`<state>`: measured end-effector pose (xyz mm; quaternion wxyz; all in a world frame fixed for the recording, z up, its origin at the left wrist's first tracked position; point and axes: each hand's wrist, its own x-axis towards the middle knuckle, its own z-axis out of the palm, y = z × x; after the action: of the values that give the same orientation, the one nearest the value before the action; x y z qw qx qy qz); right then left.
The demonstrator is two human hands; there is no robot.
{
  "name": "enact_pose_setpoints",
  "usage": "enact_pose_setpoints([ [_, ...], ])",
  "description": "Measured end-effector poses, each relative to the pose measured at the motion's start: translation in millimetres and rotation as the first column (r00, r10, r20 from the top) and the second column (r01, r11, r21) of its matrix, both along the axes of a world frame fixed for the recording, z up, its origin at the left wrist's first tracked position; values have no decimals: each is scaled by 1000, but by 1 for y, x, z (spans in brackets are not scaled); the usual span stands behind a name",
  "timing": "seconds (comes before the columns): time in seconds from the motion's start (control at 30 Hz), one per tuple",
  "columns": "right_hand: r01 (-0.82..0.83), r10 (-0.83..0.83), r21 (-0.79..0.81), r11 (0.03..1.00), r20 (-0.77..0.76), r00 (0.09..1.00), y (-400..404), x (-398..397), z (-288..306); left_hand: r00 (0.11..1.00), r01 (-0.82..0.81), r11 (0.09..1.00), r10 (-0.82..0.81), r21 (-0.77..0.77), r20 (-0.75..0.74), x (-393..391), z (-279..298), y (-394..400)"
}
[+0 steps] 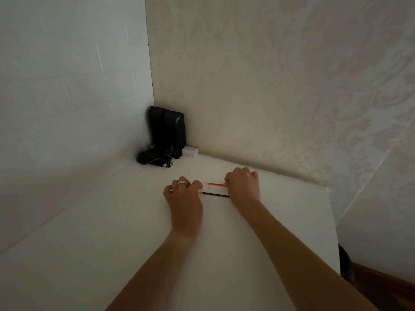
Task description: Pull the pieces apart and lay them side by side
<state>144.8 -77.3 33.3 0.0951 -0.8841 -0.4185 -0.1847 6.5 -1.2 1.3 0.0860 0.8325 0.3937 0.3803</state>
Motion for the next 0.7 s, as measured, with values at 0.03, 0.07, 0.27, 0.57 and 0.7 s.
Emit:
enact_pose_setpoints([
  [0.03, -2, 2, -21, 1000, 3, 1000, 3, 1, -3, 1000, 1, 1000, -1, -1, 3, 0, 0, 0],
  [0.07, -7, 7, -32, 999, 9, 1000, 5, 1, -4, 1000, 4, 1000, -4, -2, 6, 0, 0, -1],
  [0.27, -90, 89, 14, 996, 41, 995, 7, 4, -7, 1000, 17, 1000, -17, -15, -3, 1, 2, -1],
  [0.57, -28, -9, 254, 967, 144, 990, -29, -7, -6, 999, -31, 1000, 31, -6, 19, -2, 2, 0],
  [0.7, -6, -47, 297, 955, 168, 985, -47, -13, -18, 997, -69, 998, 69, -17, 27, -3, 4, -1],
])
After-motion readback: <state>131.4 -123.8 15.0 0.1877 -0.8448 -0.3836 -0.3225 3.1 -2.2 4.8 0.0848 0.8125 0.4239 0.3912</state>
